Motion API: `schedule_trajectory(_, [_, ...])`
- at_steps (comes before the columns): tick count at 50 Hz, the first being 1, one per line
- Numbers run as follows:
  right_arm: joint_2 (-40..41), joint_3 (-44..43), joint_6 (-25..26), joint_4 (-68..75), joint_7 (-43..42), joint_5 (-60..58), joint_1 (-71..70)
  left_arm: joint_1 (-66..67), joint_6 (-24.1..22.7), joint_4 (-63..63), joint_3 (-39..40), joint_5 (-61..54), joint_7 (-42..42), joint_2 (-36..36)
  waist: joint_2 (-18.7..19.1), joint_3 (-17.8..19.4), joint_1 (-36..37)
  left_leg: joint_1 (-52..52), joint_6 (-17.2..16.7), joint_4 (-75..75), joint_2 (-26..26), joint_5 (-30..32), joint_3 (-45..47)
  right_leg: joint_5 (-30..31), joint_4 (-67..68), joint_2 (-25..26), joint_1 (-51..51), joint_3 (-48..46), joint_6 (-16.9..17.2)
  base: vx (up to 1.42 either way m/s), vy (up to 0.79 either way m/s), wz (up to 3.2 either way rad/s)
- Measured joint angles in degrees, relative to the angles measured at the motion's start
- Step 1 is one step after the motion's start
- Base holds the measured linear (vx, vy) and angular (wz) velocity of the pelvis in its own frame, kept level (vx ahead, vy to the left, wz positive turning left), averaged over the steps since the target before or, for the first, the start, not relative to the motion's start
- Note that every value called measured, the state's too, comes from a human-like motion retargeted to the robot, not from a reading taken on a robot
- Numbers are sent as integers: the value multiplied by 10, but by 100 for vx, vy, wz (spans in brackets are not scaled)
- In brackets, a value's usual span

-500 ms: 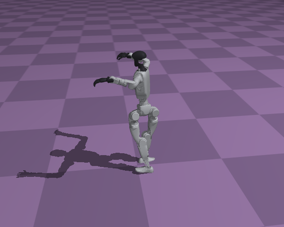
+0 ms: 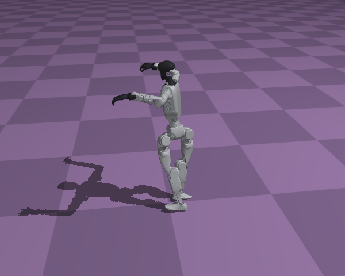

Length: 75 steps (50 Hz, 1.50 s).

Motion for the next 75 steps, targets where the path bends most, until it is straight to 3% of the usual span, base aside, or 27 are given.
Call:
schedule_trajectory(8, [16,-19,5,-2,-17,7,21,-4,1,5,-13,-29,17,-14,60,11,-17,56,-5,13,43,-10,-12,39,-1,27,77,0,5,9,6,26])
schedule_trajectory(12, [58,-39,14,5,-47,21,31,-12,-3,5,-32,-65,26,-42,87,19,-44,77,-8,16,77,-14,-37,101,-1,43,130,0,44,26,14,82])
schedule_trajectory(15, [114,-57,21,9,-72,31,44,-27,-2,7,-61,-102,25,-81,114,31,-78,100,-10,22,113,-21,-70,166,0,59,190,0,95,36,21,146])
schedule_trajectory(17, [163,-66,26,12,-87,37,58,-47,3,13,-94,-130,23,-123,134,45,-107,117,-10,28,139,-29,-100,202,4,72,235,0,133,34,11,166])
schedule_trajectory(24, [379,-78,53,55,-130,71,96,-149,41,113,-261,-235,42,-371,177,88,-140,156,-5,50,184,-46,-148,202,78,72,314,0,163,20,-6,87])
schedule_trajectory(30, [599,-57,97,217,-148,77,100,-183,93,372,-362,-225,74,-597,197,112,-171,146,30,104,224,-57,-235,202,223,10,376,0,225,32,-3,107])
schedule_trajectory(33, [697,-34,133,357,-133,51,86,-181,123,524,-359,-167,75,-689,190,128,-165,129,71,172,240,-42,-272,202,261,-20,391,0,211,30,-19,44])
schedule_trajectory(35, [749,-30,159,467,-103,8,81,-172,133,604,-351,-123,60,-747,152,155,-187,64,107,251,223,-34,-371,202,444,-124,381,0,197,-20,-111,220])
schedule_trajectory(36, [767,-17,141,512,-74,-46,83,-168,98,628,-348,-107,42,-777,99,175,-197,-34,142,345,168,-21,-449,202,654,-223,262,1,259,-166,-159,393])
schedule_trajectory(37, [785,23,117,568,-64,-17,67,-160,65,648,-353,-168,48,-794,38,176,-236,-138,182,402,96,3,-524,107,649,-261,145,175,287,-151,28,661])
schedule_trajectory(38, [800,116,83,646,-94,178,14,-145,35,660,-374,-381,103,-782,-39,138,-336,-258,233,386,-10,45,-593,-175,216,-175,30,692,249,-15,189,676])
schedule_trajectory(39, [821,157,71,698,-101,248,-6,-120,25,659,-379,-469,123,-785,-69,123,-367,-320,252,404,-51,61,-621,-260,66,-149,-11,869,234,67,203,495])
schedule_trajectory(43, [881,178,82,782,-89,262,-5,-18,29,628,-388,-524,112,-815,-82,133,-339,-404,253,469,-81,57,-608,-242,51,-162,0,873,226,34,6,46])
schedule_trajectory(48, [883,181,82,768,-98,249,-17,69,48,613,-411,-493,88,-820,-84,149,-301,-413,237,322,-99,89,-525,-252,59,-166,20,861,229,35,-1,9])
schedule_trajectory(54, [839,178,51,709,-159,181,-56,131,39,620,-398,-388,80,-817,-28,156,-260,-354,158,33,-84,180,-525,-254,59,-108,83,892,216,45,5,-53])
schedule_trajectory(58, [814,181,29,672,-201,133,-86,139,8,631,-374,-316,70,-817,-2,154,-243,-340,95,-50,-52,164,-544,-258,59,-85,129,921,213,55,12,-77])
schedule_trajectory(63, [805,205,4,628,-223,126,-103,86,-24,667,-363,-258,90,-802,-18,127,-245,-331,70,-52,-34,152,-507,-225,74,-91,146,948,211,63,19,-49])
schedule_trajectory(68, [820,239,-11,592,-236,149,-67,-31,-37,722,-385,-183,122,-771,-27,101,-286,-268,74,-52,-44,159,-496,-77,136,-96,157,927,200,76,30,7])
schedule_trajectory(71, [833,253,-22,578,-236,155,-7,-103,-40,737,-412,-134,117,-749,-9,84,-322,-210,79,-52,-40,127,-523,10,275,-81,120,895,195,80,35,42])
schedule_trajectory(75, [847,267,-23,580,-235,177,64,-237,-38,738,-451,-126,135,-717,2,56,-386,-185,93,-31,-41,79,-569,-11,539,-57,-41,879,194,69,28,70])
